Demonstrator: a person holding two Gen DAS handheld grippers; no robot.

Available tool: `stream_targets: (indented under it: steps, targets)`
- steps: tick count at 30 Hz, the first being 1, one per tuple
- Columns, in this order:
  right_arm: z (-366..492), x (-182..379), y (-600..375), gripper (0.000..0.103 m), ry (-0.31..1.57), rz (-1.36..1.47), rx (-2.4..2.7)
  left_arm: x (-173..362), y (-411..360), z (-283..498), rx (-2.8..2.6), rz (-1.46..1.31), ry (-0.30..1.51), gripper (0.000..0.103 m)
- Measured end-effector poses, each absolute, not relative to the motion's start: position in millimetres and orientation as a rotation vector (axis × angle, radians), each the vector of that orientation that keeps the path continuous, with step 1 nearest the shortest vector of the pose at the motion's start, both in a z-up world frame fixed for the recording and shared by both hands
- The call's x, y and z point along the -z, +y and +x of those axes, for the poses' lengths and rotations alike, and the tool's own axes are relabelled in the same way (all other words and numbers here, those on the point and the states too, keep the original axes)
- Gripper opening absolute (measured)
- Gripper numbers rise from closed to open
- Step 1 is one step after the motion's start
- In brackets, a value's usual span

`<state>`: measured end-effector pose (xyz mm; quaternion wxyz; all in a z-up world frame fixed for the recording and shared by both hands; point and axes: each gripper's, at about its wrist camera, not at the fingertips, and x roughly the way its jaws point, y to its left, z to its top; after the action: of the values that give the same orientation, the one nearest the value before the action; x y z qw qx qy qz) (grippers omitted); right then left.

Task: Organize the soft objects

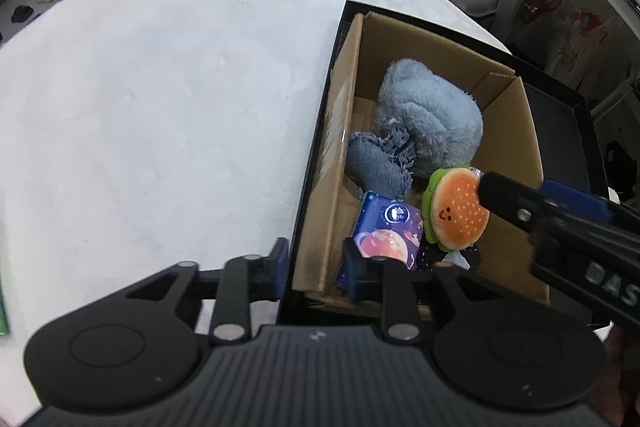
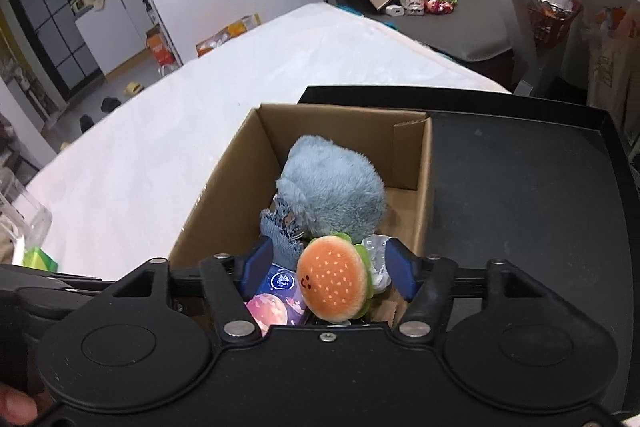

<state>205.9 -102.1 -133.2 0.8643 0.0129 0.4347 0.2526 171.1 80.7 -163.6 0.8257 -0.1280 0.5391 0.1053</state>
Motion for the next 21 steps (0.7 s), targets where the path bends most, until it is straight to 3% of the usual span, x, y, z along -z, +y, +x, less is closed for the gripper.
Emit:
stream_targets:
  steps: [2, 5, 9, 18, 21]
  targets:
    - [202.9, 126.6, -107.1, 0.075, 0.897, 0.035, -0.522, 158.5, 78.6, 170.1, -0.230, -0.265, 1.135, 0.043]
    - [198.8, 116.8, -115.6, 0.087, 0.874, 0.044, -0.503, 149.5, 73.8, 169.1, -0.222, -0.262, 1.122, 0.046]
    - [194.6, 105.6, -128.8, 0.097, 0.852, 0.068, -0.461, 134.7, 66.9, 162.8, -0.218, -0.242, 1.094, 0.066]
    - [178.1, 90.9, -156.4, 0.103, 0.829, 0.120, -0.381, 106.7, 57.8, 141.4, -0.222, -0.218, 1.050, 0.087]
    - [171.4, 85.0, -162.2, 0.103, 0.824, 0.132, -0.371, 98.9, 54.0, 134.1, -0.205, -0.205, 1.043, 0.089]
